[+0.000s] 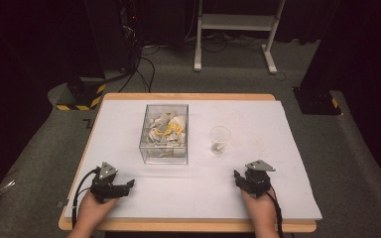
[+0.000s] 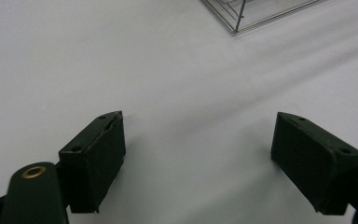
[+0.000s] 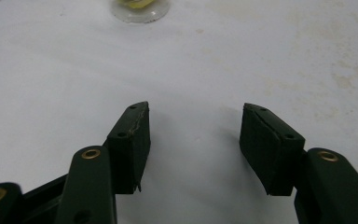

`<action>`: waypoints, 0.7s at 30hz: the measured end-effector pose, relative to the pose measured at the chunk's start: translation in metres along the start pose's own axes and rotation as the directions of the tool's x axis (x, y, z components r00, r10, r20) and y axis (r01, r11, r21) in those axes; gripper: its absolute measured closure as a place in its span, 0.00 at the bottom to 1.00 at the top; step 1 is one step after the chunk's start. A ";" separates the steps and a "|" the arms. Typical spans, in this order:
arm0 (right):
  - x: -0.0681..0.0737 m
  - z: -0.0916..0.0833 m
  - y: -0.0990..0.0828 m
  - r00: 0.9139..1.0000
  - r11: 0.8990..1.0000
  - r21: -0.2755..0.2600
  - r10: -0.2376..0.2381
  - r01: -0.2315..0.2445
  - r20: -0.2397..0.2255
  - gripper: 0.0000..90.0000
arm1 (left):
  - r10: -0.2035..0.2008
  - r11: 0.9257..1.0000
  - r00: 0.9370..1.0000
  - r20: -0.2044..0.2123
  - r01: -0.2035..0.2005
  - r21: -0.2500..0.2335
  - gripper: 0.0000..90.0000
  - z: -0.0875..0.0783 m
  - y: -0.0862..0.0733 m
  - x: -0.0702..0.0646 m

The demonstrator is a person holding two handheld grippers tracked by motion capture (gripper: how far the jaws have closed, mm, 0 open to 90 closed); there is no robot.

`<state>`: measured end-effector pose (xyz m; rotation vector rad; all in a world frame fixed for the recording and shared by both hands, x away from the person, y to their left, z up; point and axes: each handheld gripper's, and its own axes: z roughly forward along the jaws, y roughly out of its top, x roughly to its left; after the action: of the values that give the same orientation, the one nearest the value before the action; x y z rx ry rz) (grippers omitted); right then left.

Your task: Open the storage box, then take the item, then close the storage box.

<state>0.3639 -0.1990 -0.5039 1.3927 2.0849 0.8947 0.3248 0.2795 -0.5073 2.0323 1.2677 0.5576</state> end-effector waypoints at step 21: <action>0.000 0.000 0.000 1.000 1.000 0.000 -0.005 0.005 0.004 0.48 | -0.008 1.000 1.000 -0.008 0.008 -0.004 0.19 0.000 -0.001 -0.001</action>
<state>0.3637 -0.1989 -0.5038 1.3874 2.0845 0.8887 0.3239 0.2789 -0.5080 2.0232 1.2778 0.5641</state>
